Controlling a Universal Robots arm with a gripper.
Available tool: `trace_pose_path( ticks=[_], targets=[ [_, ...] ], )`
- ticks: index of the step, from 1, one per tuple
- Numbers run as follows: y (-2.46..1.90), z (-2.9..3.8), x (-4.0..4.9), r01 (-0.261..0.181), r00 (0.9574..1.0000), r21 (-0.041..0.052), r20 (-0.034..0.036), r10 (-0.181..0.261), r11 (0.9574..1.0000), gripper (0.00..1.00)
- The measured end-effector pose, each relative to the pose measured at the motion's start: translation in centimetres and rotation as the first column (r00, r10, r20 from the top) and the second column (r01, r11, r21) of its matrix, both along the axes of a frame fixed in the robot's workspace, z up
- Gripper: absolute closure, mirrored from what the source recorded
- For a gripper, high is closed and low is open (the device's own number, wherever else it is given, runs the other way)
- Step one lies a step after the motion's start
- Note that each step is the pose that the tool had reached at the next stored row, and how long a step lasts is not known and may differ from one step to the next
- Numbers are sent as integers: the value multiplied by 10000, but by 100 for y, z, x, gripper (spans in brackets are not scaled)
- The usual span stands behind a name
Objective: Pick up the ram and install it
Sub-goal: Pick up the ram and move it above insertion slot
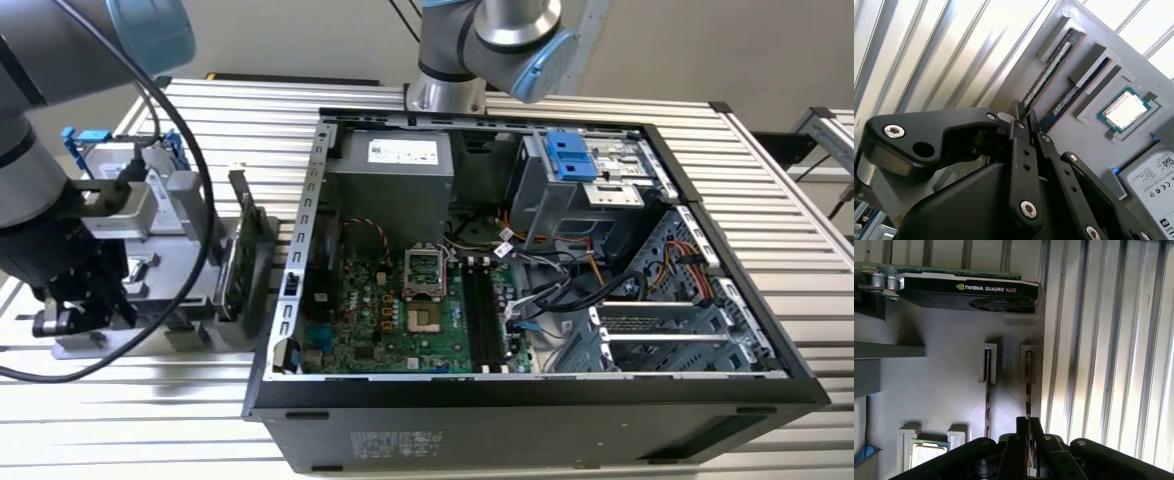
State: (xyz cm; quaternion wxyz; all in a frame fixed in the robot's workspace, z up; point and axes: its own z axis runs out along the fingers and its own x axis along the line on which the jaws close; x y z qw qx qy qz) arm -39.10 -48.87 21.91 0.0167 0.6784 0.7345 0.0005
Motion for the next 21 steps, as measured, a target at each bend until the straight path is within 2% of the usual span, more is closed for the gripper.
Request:
trace_pose_path(
  ticks=[21],
  targets=[
    [0, 59, 0, 0, 10000, -8, -2, 0, 10000, 100]
  ],
)
